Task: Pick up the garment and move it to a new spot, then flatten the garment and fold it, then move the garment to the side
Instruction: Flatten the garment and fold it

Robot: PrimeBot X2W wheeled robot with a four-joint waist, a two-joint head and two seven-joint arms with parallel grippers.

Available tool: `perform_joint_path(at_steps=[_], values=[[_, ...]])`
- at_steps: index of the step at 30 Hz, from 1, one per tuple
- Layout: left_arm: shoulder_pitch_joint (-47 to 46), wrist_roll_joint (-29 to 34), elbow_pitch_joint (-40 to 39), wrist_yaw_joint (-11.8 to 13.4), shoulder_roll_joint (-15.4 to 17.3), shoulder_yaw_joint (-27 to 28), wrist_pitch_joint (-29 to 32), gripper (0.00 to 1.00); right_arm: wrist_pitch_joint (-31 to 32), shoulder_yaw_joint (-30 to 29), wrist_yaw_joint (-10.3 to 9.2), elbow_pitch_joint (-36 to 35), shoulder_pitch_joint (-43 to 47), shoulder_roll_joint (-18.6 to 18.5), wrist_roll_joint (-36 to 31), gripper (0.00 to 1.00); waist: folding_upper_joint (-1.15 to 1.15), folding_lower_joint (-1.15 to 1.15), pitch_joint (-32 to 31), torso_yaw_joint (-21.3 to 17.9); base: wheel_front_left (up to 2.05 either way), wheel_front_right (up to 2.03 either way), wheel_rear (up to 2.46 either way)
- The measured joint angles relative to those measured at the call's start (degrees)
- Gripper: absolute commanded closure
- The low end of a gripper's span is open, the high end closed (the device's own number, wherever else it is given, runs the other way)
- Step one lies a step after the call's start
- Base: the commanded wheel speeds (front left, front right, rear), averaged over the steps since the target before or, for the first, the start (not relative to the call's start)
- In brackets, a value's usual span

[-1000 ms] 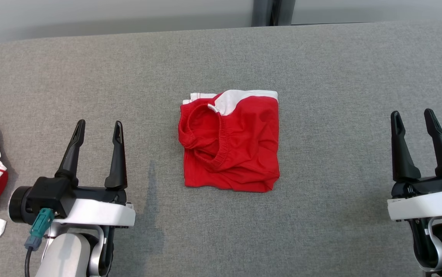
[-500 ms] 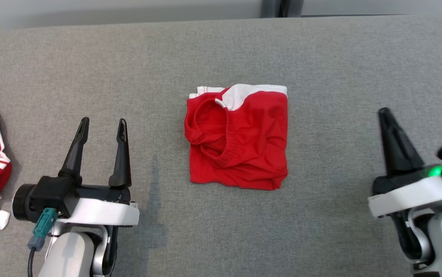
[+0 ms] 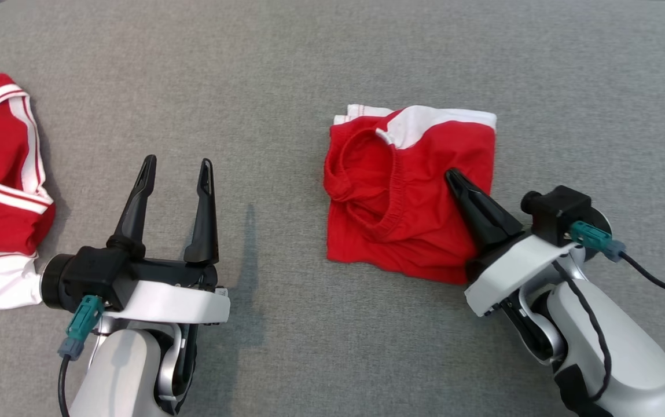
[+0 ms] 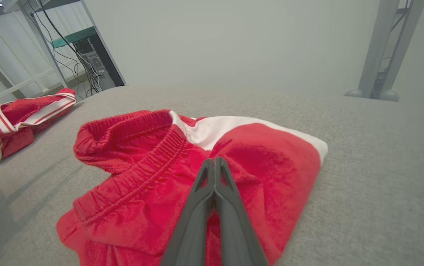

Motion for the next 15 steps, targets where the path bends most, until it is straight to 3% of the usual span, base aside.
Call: perform_joint_path(at_steps=[15], values=[[-1.3, 0.0, 1.2, -0.9, -1.6, -0.2, -0.5, 0.00, -0.7, 14.3, -0.08, 15.4, -11.5, 3.2, 4.7, 1.00, 0.00, 0.00, 2.4, 2.9, 0.00, 0.00, 0.00]])
